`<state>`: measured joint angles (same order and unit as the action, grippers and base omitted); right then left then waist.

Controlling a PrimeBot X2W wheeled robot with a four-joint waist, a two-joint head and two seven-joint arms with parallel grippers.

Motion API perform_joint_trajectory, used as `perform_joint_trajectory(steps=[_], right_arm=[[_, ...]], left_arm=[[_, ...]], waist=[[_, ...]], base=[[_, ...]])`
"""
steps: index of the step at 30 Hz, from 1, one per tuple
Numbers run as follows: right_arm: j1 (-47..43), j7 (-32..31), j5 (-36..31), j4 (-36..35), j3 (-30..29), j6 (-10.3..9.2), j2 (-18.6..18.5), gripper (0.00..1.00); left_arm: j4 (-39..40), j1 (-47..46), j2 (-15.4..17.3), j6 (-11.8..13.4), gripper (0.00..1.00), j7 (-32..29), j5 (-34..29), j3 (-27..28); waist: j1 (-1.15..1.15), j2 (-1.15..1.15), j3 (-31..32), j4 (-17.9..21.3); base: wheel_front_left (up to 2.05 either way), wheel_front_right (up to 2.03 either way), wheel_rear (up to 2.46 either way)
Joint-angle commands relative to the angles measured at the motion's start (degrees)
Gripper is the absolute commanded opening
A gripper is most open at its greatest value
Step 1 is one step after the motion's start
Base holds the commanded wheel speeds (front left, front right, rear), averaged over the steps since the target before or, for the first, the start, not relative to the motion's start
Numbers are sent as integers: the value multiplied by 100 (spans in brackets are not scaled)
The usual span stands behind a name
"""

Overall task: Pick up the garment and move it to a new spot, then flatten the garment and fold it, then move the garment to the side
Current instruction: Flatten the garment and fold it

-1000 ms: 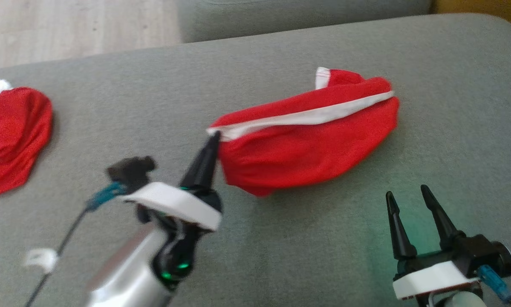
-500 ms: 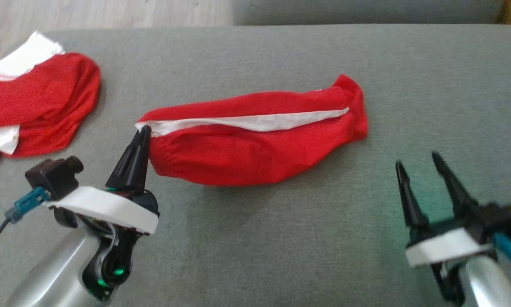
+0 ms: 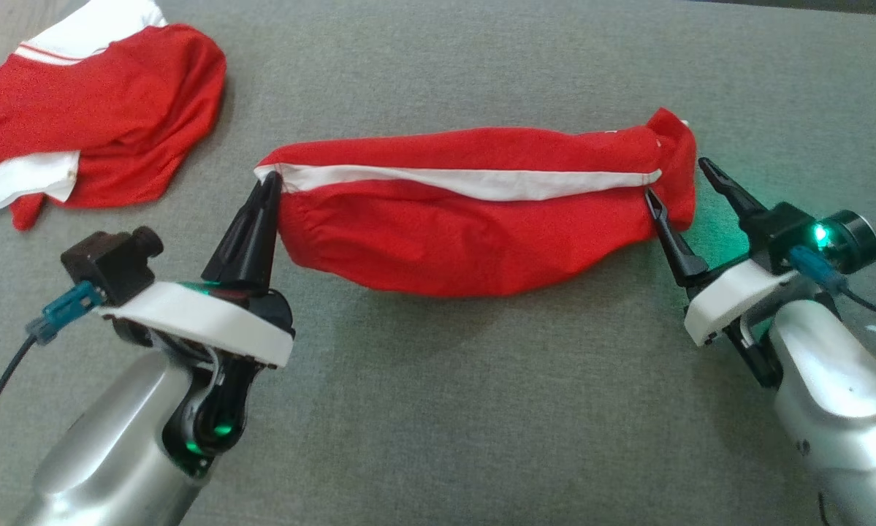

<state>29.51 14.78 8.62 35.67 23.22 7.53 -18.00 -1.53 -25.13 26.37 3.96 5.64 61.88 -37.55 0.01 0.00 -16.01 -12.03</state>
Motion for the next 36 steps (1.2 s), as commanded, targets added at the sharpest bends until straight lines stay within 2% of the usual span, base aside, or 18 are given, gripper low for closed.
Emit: perform_joint_trajectory(steps=[1,4,8,19,20,25,27,36], right_arm=[[168,9,64,189,215,-4,-85,100],[467,8,114,687,459,-4,-96,100],[718,15,120,892,619,-4,-77,100],[716,21,-83,401,741,-4,-116,100],[697,21,-96,382,737,-4,-109,97],[672,21,-113,351,755,-4,-70,31],[678,21,-111,331,778,-4,-62,0],[631,21,-78,-150,621,-4,-136,0]], left_arm=[[109,-328,128,-36,0,57,-62,211],[67,-381,92,-58,0,62,-79,189],[43,-411,70,-74,0,74,-90,177],[-141,-425,-10,-136,0,134,-67,143],[-152,-425,-14,-141,0,138,-62,143],[-197,-437,-27,-163,0,158,-51,145],[-211,-443,-34,-170,0,166,-52,141],[-279,-481,72,-287,0,353,-197,162]], waist=[[-1,0,-36,-58],[-1,0,-62,-100],[-1,0,-85,-132],[-1,0,-11,-185],[-1,0,-3,-185],[-1,0,-9,-188],[-1,0,-16,-193],[-1,0,205,-80]], base=[[0,0,0],[0,0,0],[0,0,0],[0,0,0],[0,0,0],[0,0,0],[0,0,0],[0,0,0]])
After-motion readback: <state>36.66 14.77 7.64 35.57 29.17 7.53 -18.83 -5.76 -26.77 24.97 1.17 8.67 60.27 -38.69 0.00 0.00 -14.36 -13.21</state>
